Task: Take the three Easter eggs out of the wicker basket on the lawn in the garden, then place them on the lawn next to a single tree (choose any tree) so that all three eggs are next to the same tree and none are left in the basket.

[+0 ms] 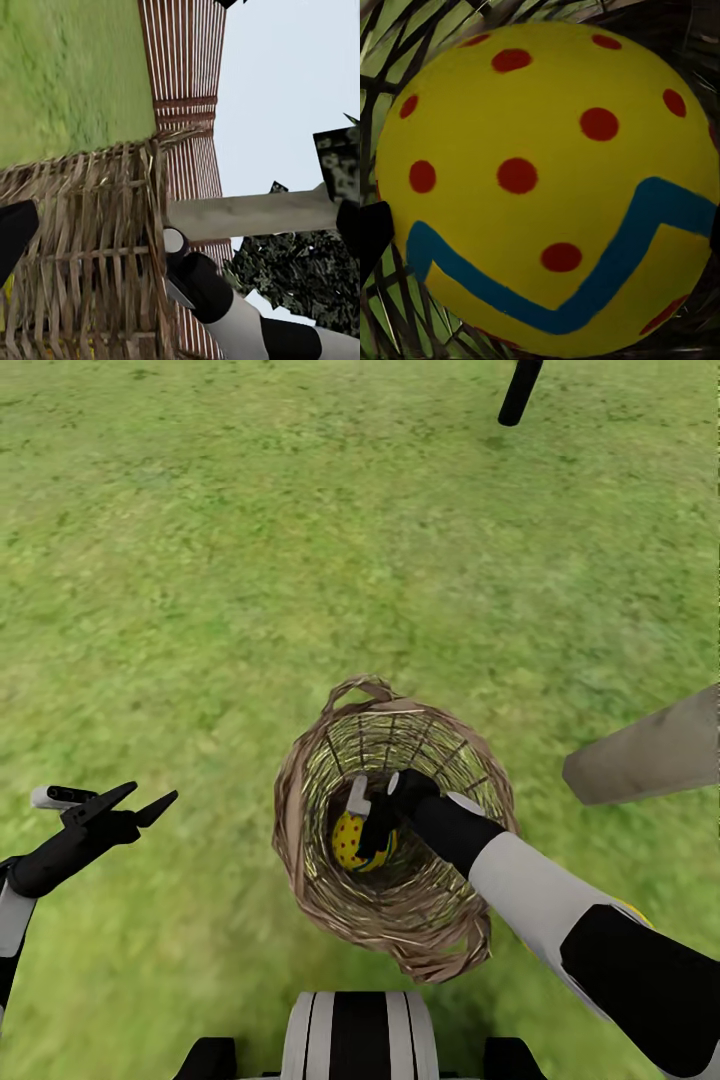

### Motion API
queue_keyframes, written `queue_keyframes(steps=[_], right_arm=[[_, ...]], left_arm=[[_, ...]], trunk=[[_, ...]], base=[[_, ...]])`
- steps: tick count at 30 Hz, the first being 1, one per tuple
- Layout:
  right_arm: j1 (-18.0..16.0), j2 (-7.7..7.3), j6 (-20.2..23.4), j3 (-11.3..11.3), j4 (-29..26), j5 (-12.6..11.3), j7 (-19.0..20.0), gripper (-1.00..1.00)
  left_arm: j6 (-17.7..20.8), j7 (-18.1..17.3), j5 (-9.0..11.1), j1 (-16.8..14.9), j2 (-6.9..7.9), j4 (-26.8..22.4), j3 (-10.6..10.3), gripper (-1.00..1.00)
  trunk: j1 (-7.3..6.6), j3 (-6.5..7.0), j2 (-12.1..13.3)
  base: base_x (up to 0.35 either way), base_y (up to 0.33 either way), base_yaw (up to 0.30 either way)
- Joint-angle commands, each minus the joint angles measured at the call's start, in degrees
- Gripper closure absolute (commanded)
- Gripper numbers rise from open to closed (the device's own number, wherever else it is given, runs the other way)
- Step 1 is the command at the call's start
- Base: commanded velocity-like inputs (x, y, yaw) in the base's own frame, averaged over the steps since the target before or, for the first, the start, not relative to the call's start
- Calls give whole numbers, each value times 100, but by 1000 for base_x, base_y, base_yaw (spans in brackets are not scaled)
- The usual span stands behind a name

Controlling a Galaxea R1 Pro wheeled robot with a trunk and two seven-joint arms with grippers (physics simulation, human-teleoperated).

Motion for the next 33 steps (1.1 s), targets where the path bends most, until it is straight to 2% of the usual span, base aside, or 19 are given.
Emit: queue_keyframes(steps=[1,10,14,22,26,29,33], right_arm=[[3,0,31,5,231,36,31,100],[2,9,48,-3,217,38,-4,100],[2,16,49,-3,187,37,-12,100],[1,18,56,-2,185,41,-9,100],[1,-2,58,0,189,44,1,100],[3,-21,104,-11,184,40,11,100],[3,-62,145,-30,1,36,17,100]], left_arm=[[65,-19,-1,-2,1,0,0,-100],[85,-10,1,-2,17,-1,8,-100],[85,-12,8,-2,138,-7,-8,-100],[84,-11,8,-2,177,-67,-18,-100],[85,-10,-1,-2,193,-66,-18,-100],[87,-18,7,-2,297,-46,-19,-100],[90,-19,8,-2,313,-2,-18,-100]], trunk=[[-2,19,1],[-25,218,13],[-35,307,18],[-56,484,29],[-66,573,34],[-74,639,38],[-84,728,44]], base=[[0,0,0],[0,0,0],[0,0,0],[-9,0,0],[-191,0,0],[-19,0,0],[-1,0,0]])
